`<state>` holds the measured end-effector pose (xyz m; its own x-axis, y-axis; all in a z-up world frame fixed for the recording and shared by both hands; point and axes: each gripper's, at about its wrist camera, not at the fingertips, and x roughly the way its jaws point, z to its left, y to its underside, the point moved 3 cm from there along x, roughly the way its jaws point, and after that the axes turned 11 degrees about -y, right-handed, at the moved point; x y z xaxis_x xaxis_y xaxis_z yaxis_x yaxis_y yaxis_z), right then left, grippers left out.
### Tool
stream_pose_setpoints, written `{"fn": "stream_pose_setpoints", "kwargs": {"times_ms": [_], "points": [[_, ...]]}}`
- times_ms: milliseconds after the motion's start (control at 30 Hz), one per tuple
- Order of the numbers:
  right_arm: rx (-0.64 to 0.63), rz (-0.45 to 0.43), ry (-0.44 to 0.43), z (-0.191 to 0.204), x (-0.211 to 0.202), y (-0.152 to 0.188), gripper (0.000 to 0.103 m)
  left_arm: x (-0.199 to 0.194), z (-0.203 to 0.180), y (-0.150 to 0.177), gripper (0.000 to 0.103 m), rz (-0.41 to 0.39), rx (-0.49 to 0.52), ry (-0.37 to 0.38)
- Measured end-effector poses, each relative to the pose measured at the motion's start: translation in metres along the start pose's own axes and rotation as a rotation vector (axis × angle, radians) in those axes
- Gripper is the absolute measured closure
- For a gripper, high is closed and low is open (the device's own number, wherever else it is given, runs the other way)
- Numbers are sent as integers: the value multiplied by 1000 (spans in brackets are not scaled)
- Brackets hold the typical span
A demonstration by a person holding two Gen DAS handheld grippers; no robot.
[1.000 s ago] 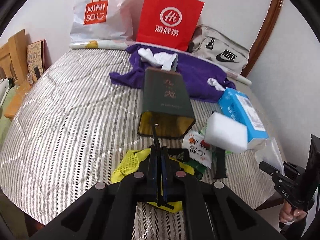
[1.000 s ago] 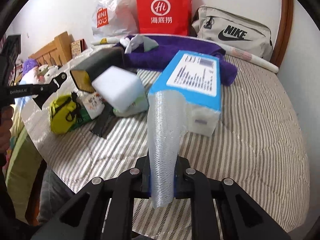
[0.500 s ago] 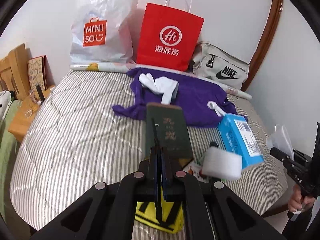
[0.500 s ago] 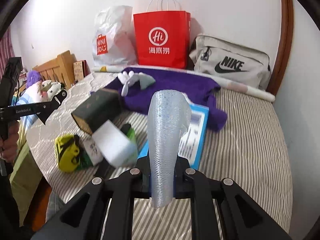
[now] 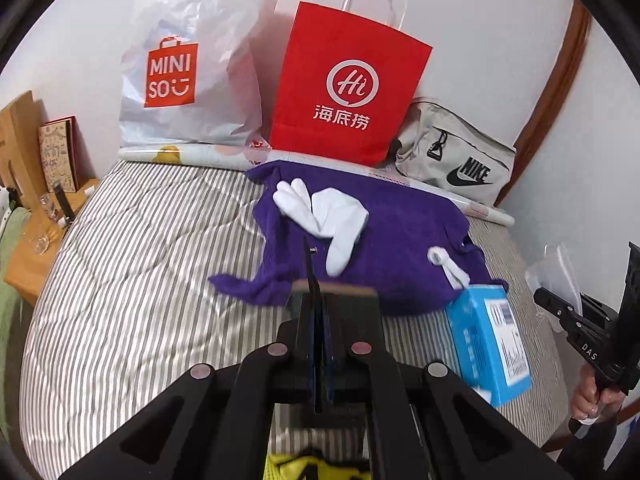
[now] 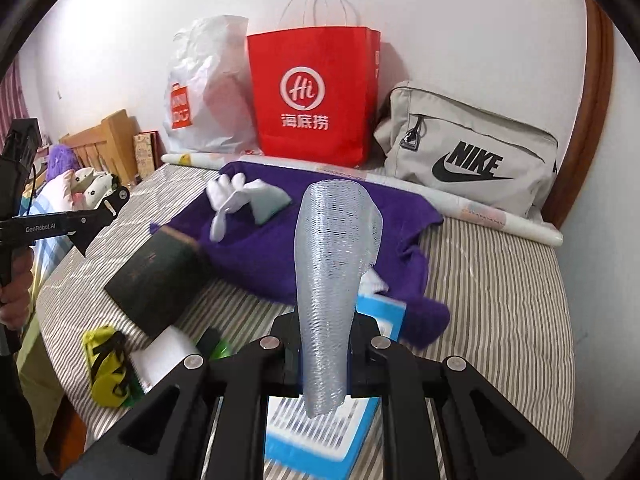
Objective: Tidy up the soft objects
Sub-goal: 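Carry the plastic bag and the yellow pouch toward the purple towel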
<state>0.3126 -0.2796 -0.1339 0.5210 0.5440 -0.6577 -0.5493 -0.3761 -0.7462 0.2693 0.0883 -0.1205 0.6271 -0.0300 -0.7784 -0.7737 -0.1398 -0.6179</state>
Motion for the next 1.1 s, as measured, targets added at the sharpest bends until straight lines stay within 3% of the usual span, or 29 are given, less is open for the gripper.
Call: {"fn": "stream_pose_setpoints", "kwargs": {"times_ms": [667,833,1100], "points": [[20,139,-32,-61,113,-65,90,98,-8,-61,99,106,4,6],[30,212,-50,-73,146,-70,90,122,-10,-68,99,145,6,6],[5,255,-47,-77,170,-70,89,148,-15,-69,99,191,20,10]]}}
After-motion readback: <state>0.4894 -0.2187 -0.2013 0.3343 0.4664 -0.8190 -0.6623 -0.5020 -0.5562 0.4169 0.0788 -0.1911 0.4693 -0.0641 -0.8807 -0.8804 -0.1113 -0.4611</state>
